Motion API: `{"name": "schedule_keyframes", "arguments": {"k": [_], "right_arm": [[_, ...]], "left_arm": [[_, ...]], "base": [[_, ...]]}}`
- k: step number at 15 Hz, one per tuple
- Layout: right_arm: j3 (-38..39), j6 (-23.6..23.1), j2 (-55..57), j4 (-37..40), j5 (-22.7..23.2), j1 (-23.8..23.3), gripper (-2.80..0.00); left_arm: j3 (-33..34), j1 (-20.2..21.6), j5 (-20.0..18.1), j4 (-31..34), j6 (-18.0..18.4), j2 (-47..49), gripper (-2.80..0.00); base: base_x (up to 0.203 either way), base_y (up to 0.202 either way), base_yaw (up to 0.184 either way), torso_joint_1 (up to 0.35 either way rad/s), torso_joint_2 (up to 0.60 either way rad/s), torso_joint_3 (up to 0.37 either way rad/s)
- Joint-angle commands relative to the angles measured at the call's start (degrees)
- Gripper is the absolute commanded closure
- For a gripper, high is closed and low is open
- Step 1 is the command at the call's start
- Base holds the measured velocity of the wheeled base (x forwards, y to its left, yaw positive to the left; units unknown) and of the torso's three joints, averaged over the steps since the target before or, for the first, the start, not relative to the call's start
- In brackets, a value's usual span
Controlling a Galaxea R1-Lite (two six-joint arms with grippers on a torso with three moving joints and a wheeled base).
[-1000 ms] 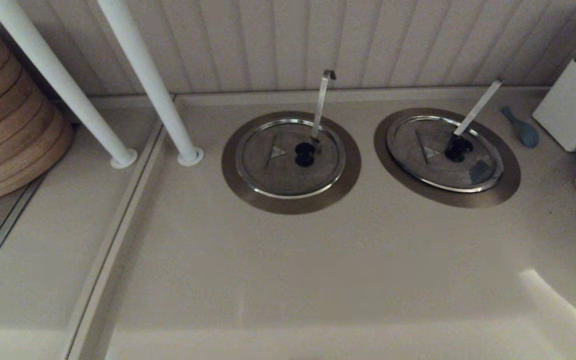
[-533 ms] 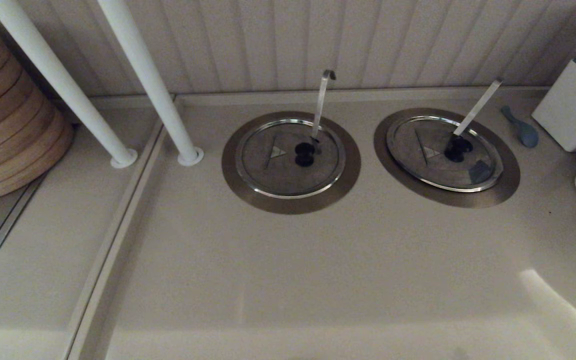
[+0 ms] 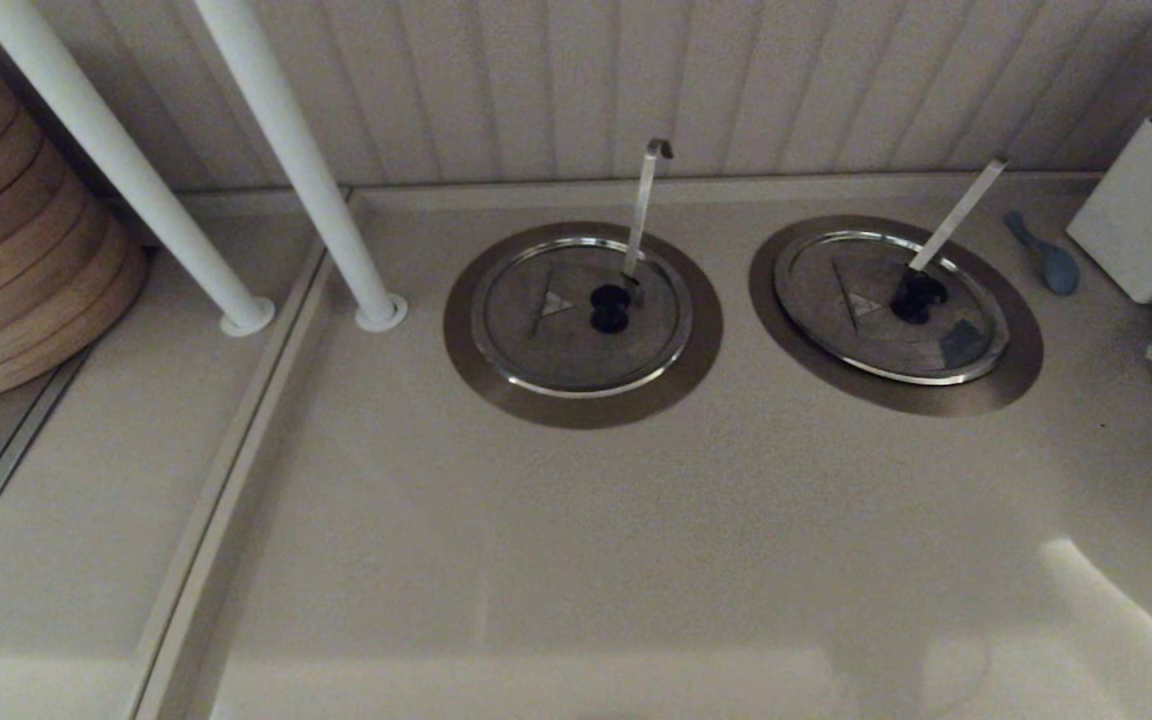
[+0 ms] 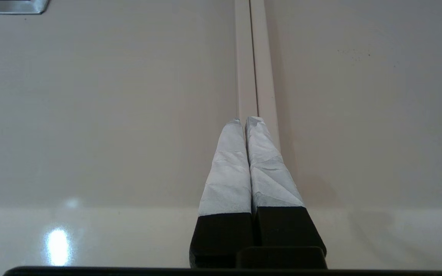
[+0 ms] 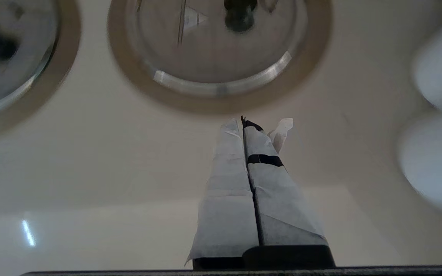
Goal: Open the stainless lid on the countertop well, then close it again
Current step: Open the lid
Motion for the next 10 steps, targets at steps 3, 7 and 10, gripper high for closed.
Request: {"name": "schedule_keyframes", "arguments": {"k": [3, 7, 10], "right_arm": [[-2.83, 0.19, 18.08, -19.42, -0.61, 0.84, 0.0], [-7.58, -3.52, 28.41, -29.47, -3.41, 1.53, 0.0], [-13.52, -5.51, 36.59, -29.76, -6.46, 1.09, 0.0]], "left_arm": [[0.0, -0.02, 0.02, 0.0, -0.02, 0.06, 0.0], [0.0, -0.02, 0.02, 0.0, -0.02, 0.06, 0.0], [0.0, -0.02, 0.02, 0.0, -0.02, 0.06, 0.0]], "base": [[0.0, 0.0, 0.0, 0.0, 0.0, 0.0], [0.0, 0.0, 0.0, 0.0, 0.0, 0.0], [0.0, 0.0, 0.0, 0.0, 0.0, 0.0]]}}
